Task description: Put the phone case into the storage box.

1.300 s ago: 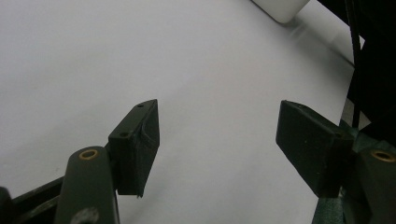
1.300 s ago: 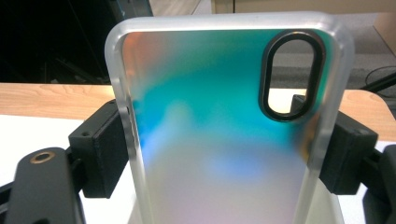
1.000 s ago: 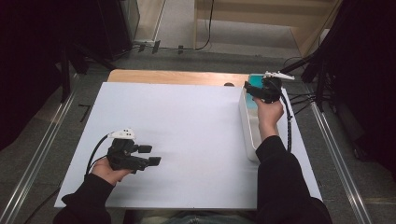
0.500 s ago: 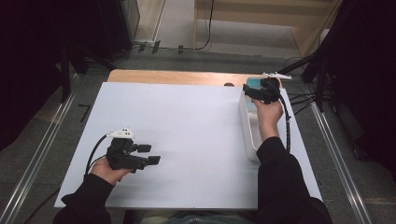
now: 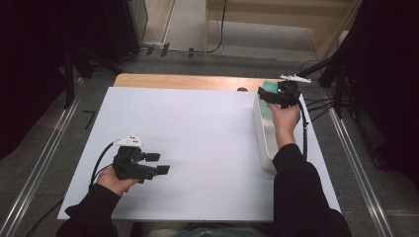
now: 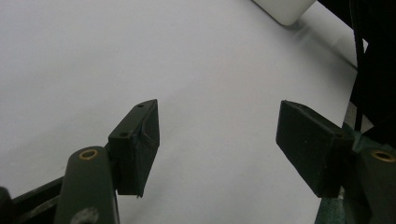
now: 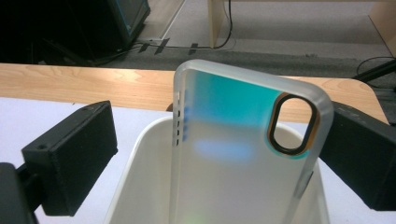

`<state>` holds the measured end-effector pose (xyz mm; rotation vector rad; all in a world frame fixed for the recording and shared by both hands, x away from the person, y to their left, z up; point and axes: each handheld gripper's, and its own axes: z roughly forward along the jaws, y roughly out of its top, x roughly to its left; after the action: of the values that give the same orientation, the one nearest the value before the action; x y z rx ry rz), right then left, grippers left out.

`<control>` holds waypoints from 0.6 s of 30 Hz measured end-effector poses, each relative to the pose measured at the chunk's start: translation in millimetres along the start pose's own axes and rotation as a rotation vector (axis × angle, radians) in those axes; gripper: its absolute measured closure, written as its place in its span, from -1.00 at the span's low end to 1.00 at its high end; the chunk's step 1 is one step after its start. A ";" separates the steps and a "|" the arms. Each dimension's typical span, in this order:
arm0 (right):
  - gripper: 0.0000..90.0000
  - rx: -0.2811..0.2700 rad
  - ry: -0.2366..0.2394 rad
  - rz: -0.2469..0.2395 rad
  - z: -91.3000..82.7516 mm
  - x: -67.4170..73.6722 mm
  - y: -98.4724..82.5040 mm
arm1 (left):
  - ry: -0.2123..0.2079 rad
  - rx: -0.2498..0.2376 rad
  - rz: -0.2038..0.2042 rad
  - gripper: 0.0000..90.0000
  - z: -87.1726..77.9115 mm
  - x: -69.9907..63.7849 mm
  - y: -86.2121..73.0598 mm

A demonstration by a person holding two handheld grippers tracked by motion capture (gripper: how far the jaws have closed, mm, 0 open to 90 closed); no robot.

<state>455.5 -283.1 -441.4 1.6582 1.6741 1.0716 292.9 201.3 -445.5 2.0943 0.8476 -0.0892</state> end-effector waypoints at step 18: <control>-1.00 0.037 -0.010 0.037 -9.9 -12.6 9.7 | 0.000 0.008 0.002 -0.33 0.7 0.0 0.2</control>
<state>453.8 -297.8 -429.9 1.7215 1.6720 1.0543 293.1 200.7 -445.8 2.1028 0.8466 -0.0913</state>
